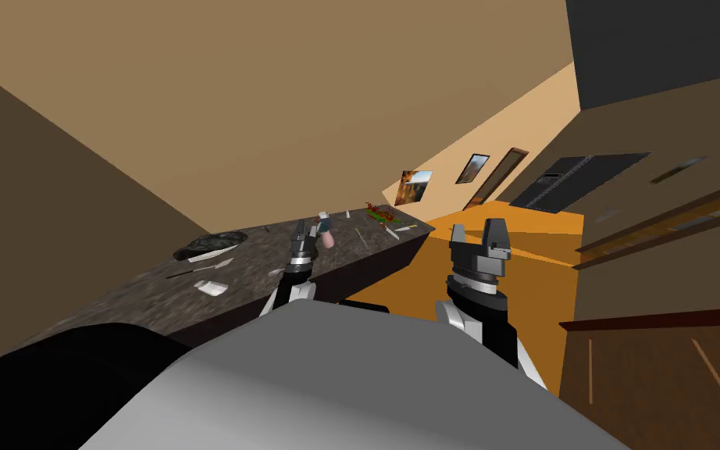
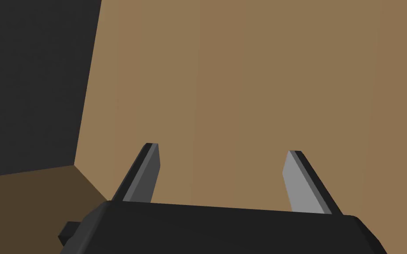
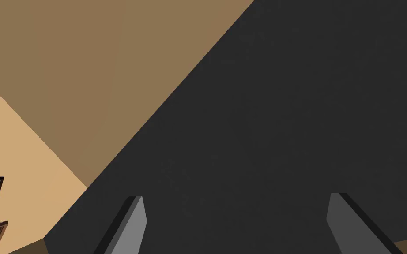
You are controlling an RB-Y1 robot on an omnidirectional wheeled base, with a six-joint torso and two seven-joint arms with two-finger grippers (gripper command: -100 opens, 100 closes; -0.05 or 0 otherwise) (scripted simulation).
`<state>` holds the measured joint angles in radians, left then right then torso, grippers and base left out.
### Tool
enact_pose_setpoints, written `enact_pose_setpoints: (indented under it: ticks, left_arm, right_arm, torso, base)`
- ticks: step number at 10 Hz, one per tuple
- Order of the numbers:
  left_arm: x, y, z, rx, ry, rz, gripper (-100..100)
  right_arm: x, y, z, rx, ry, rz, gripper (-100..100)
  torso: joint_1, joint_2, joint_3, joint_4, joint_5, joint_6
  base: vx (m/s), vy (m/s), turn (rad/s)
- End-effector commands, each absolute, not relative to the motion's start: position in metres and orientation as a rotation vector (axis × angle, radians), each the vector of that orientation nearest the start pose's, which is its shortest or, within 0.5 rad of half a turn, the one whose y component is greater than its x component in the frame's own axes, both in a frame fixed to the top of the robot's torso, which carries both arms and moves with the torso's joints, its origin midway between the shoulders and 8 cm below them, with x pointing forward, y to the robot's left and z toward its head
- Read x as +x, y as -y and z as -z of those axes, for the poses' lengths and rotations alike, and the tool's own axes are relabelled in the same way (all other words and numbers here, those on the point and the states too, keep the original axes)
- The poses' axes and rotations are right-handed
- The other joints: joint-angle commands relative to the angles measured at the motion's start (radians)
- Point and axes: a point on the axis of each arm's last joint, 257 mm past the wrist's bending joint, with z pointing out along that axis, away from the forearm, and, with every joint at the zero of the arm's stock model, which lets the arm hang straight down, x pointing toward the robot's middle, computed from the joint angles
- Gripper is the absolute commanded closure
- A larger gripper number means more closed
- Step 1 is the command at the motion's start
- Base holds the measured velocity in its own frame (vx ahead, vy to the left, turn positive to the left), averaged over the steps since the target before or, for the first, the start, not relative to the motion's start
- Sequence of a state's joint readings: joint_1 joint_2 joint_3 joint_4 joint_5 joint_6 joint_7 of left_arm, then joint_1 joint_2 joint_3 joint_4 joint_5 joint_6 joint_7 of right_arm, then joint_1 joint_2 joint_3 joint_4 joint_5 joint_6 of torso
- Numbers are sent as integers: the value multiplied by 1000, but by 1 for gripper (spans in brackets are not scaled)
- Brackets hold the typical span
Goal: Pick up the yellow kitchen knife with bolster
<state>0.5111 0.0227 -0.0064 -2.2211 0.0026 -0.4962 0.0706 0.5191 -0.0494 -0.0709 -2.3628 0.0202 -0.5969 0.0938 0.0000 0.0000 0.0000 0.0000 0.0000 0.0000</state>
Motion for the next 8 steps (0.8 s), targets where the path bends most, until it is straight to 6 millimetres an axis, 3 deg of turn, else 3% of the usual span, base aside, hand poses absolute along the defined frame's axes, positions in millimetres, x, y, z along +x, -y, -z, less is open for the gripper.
enact_pose_setpoints:
  ticks: [1, 8]
  left_arm:
    - [350, -281, 13, -734, -685, 1369, -100]
    - [319, -295, 54, -831, -797, 1445, -100]
  right_arm:
    - [305, 283, -72, 432, -570, -1164, 0]
    - [305, 283, -73, 432, -570, -1164, 0]
  torso:
    - [0, 0, 0, 0, 0, 0]
    - [-4, 2, 1, 1, -1, 0]
  base:
    - [-18, -22, -142]
    - [-28, -52, -213]
